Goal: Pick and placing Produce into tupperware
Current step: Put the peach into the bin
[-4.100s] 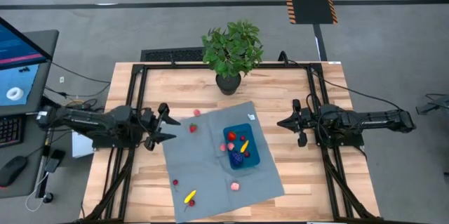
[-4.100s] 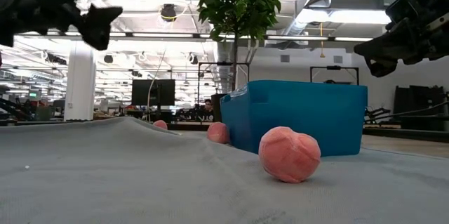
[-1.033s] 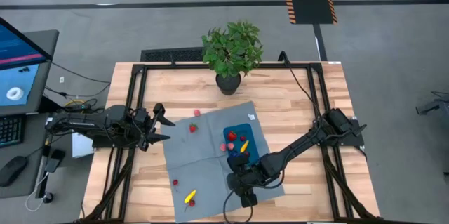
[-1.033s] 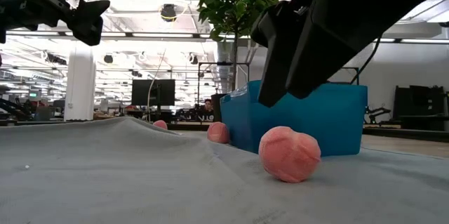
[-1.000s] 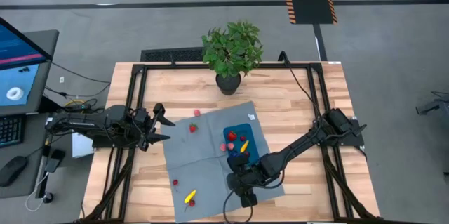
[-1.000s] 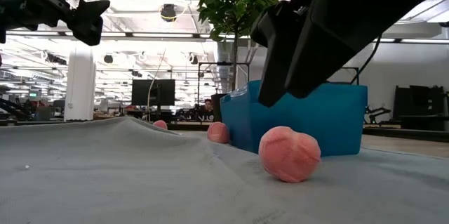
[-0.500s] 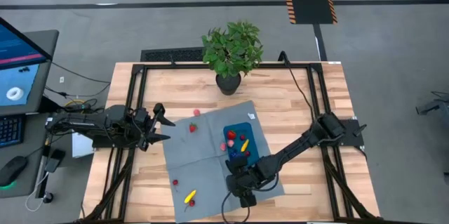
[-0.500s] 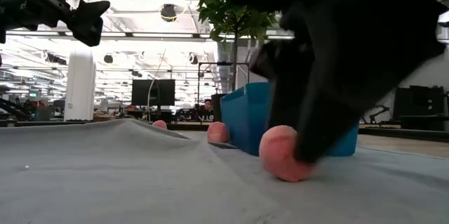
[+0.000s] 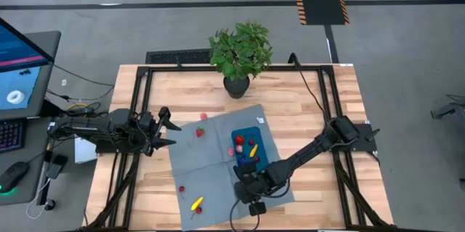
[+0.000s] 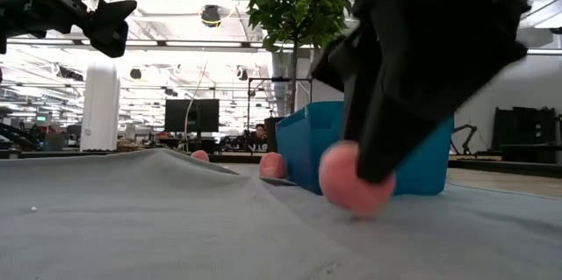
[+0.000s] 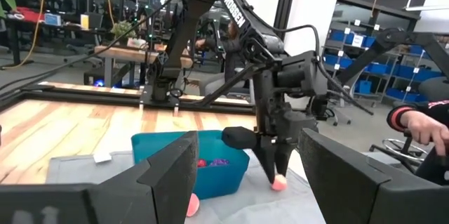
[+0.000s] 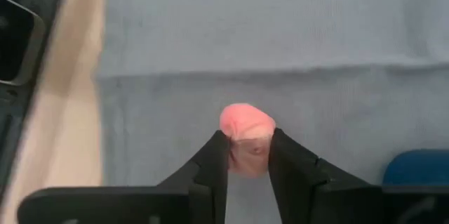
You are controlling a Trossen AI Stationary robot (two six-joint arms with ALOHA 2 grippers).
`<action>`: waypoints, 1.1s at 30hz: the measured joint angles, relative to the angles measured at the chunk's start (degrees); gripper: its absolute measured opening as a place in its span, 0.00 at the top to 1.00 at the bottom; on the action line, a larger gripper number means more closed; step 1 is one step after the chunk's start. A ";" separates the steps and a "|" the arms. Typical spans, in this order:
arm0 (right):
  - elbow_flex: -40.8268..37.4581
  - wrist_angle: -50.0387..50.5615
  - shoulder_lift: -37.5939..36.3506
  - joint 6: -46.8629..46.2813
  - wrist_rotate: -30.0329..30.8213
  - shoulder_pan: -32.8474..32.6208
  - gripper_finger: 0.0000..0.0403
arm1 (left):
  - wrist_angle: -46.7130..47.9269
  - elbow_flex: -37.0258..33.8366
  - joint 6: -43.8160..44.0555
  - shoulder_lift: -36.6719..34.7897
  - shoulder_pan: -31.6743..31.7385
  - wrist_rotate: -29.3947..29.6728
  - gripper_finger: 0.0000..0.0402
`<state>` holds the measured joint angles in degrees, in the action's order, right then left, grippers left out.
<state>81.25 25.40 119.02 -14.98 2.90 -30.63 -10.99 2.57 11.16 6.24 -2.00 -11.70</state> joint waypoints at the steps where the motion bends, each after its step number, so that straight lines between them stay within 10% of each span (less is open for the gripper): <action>1: 0.03 -0.24 -0.25 0.01 -0.03 -0.06 0.74 | -0.01 0.00 0.00 -0.01 0.00 0.02 0.41; 19: 2.76 7.30 -11.97 6.24 6.21 -0.26 0.71 | 0.15 -0.07 0.04 0.01 0.00 -0.04 0.41; 33: -10.86 1.10 -32.31 10.64 6.32 7.50 0.71 | 0.18 -0.07 0.44 0.00 0.00 -0.02 0.41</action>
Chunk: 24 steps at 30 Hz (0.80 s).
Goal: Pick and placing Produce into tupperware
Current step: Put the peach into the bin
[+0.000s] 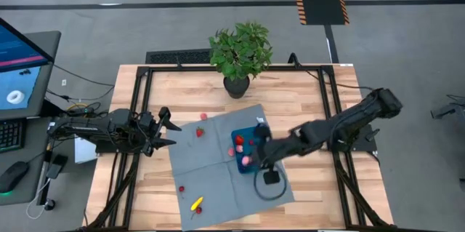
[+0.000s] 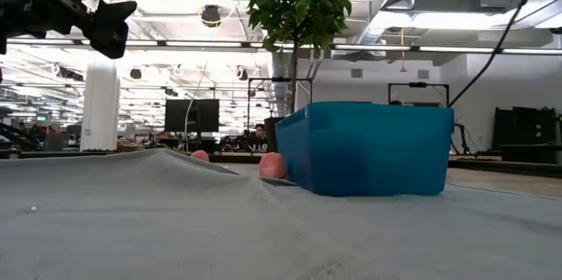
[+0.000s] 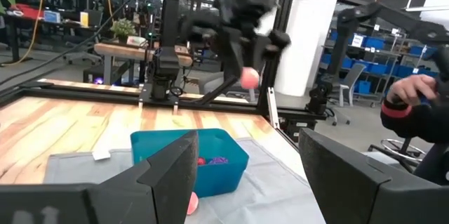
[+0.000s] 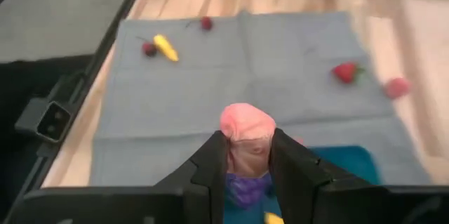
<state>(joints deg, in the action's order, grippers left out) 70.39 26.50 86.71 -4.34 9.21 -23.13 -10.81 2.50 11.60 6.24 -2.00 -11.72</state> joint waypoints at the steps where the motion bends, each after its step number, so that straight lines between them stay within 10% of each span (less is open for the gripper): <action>1: -1.63 -0.36 -2.08 -0.01 0.04 0.70 0.71 | -0.02 0.00 0.00 0.00 0.00 0.02 0.41; 24: -40.01 -33.50 -43.16 -11.49 -7.06 11.68 0.71 | 0.55 0.00 -0.09 0.00 0.00 0.56 0.41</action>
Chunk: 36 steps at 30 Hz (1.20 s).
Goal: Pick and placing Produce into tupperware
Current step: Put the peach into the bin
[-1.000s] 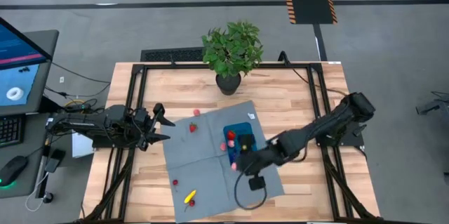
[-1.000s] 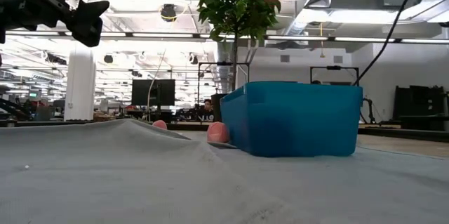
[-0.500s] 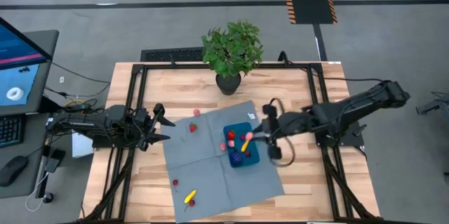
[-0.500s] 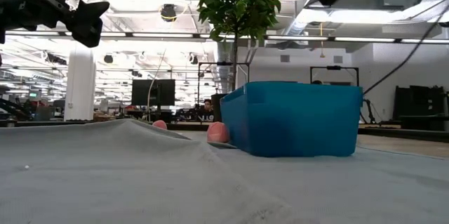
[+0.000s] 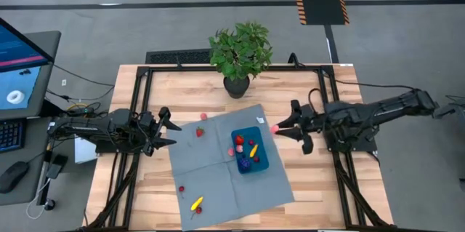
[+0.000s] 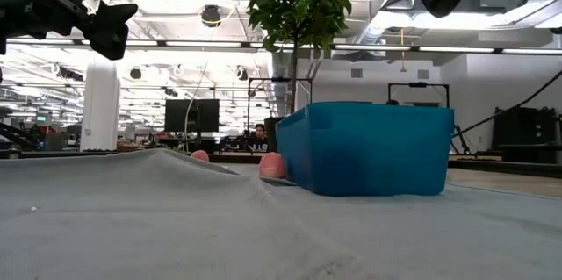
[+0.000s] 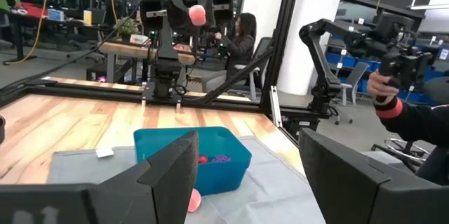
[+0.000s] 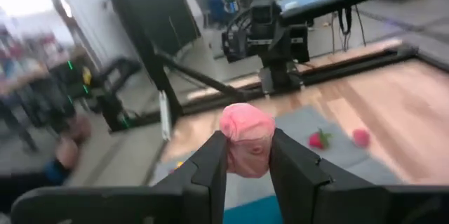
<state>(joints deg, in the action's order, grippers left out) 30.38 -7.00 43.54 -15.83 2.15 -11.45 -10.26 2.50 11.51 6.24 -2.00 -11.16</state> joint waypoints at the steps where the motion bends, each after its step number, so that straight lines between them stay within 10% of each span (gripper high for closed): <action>1: -0.10 -0.04 -0.58 -2.52 -0.08 0.44 0.71 | 0.06 0.00 0.00 0.00 0.00 0.00 0.41; 16: -0.19 4.96 -2.05 -30.24 -9.32 15.65 0.71 | 0.18 0.00 0.48 0.00 -0.01 0.02 0.41; 36: -0.19 6.64 6.87 10.47 -4.95 14.25 0.71 | 2.34 0.00 0.02 0.00 -0.02 2.79 0.41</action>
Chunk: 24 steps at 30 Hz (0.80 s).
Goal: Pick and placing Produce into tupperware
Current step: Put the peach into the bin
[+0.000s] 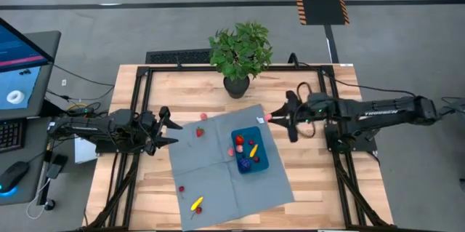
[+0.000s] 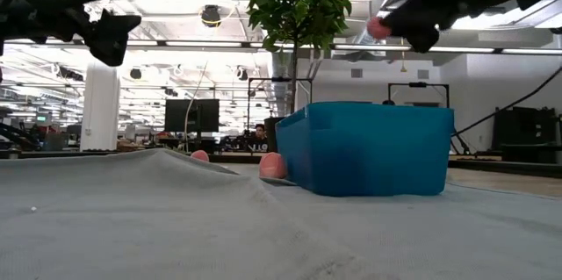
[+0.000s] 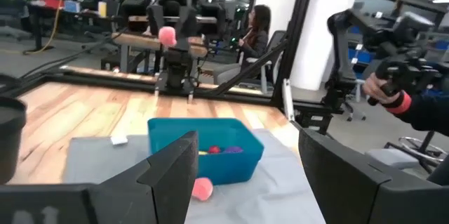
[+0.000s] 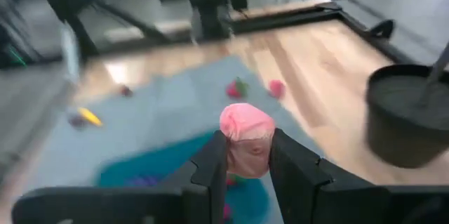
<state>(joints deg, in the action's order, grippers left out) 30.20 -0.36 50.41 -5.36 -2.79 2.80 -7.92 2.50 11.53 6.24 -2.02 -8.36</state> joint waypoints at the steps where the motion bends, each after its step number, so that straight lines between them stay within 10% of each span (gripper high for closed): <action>1: 0.00 0.00 1.09 2.05 2.43 -1.08 0.71 | 0.32 0.00 0.00 0.00 0.01 0.53 0.41; 9: 0.00 -1.18 8.78 9.05 20.68 -5.54 0.71 | 1.01 0.00 0.04 0.00 0.01 3.30 0.41; 24: 2.54 -6.45 23.43 0.45 12.52 -11.56 0.71 | 1.21 0.00 -0.20 0.00 0.00 5.86 0.41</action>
<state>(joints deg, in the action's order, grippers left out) 32.73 -6.81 73.84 -4.91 9.73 -8.77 -6.71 2.50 11.33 6.24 -2.02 -2.50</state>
